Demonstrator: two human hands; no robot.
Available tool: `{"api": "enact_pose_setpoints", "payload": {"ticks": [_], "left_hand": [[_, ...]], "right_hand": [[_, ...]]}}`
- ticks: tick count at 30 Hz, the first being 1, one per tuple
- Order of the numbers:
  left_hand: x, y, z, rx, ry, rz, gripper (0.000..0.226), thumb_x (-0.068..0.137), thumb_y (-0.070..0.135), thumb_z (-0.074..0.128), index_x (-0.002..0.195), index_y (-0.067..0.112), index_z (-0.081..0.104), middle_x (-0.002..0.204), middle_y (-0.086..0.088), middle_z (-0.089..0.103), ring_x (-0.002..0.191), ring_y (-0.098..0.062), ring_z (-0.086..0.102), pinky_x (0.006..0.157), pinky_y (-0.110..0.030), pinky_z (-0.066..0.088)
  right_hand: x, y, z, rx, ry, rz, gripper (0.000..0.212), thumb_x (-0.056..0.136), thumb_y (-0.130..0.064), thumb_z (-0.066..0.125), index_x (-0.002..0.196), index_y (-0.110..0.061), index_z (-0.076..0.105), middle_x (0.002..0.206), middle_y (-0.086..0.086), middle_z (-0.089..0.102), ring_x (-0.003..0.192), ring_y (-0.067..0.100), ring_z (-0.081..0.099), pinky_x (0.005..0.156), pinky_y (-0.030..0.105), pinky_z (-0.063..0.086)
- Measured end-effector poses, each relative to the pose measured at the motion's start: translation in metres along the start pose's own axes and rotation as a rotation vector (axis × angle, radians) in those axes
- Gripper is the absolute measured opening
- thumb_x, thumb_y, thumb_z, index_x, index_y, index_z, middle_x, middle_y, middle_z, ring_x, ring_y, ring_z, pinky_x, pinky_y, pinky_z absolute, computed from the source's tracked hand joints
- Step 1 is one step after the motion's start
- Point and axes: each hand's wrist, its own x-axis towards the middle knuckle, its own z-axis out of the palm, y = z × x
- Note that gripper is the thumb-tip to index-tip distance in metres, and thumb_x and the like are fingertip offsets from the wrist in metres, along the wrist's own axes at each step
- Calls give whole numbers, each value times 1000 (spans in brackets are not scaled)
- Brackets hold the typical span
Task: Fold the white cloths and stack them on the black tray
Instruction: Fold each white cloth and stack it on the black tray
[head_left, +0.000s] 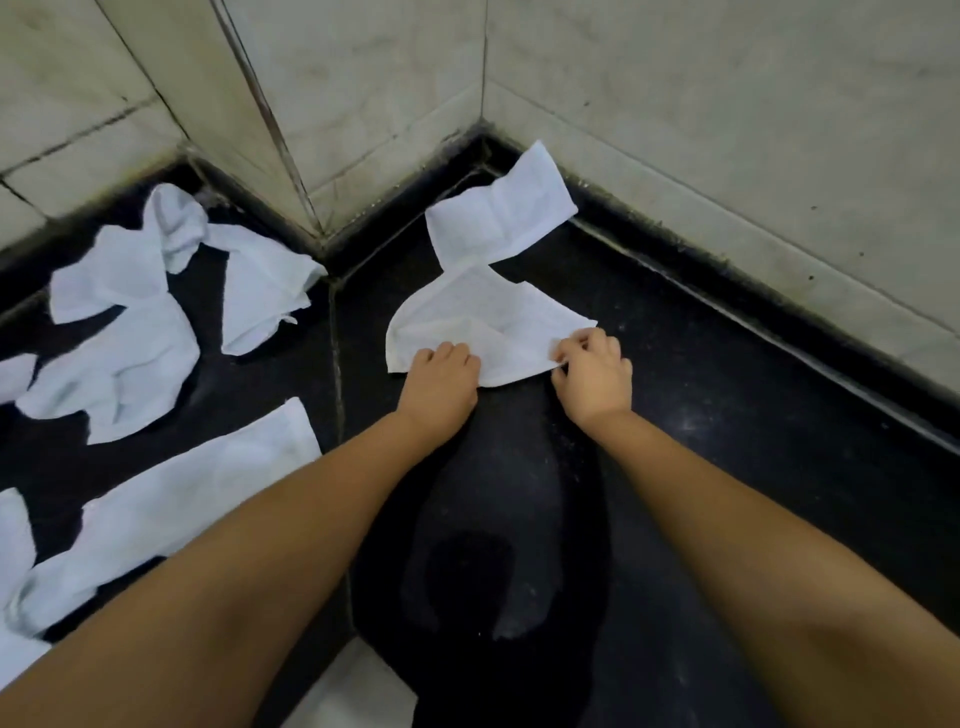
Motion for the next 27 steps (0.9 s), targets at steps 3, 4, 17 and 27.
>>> {"api": "enact_pose_setpoints", "payload": {"ticks": [3,4,17,27], "left_hand": [[-4,-5,-9,-152,22,29,20,91,18,44,103,7,55,109,-9,55,104,-26,48,91,-35,35],[-7,-4,-14,-285,49,5,16,89,16,46,98,6,56,102,-9,56,99,-26,50,87,-35,39],[-42,50,-125,-849,457,-87,12,90,8,53,97,9,62,90,7,55,76,-7,48,65,-4,35],[-175,99,-48,-763,339,34,21,82,3,54,90,13,71,88,0,61,87,-15,54,77,-22,41]], "right_hand": [[-6,5,-10,0,61,-22,24,90,-22,52,110,-12,61,133,3,46,126,25,36,99,38,29],[-9,8,-16,4,86,-30,25,89,-23,52,109,-11,61,135,3,46,129,24,35,102,39,28],[-73,68,-165,582,338,45,11,93,-15,53,83,-19,52,86,4,57,76,18,50,59,26,39],[-226,134,-126,662,49,-113,25,86,-7,62,74,-29,62,77,5,63,71,13,50,67,29,41]]}}
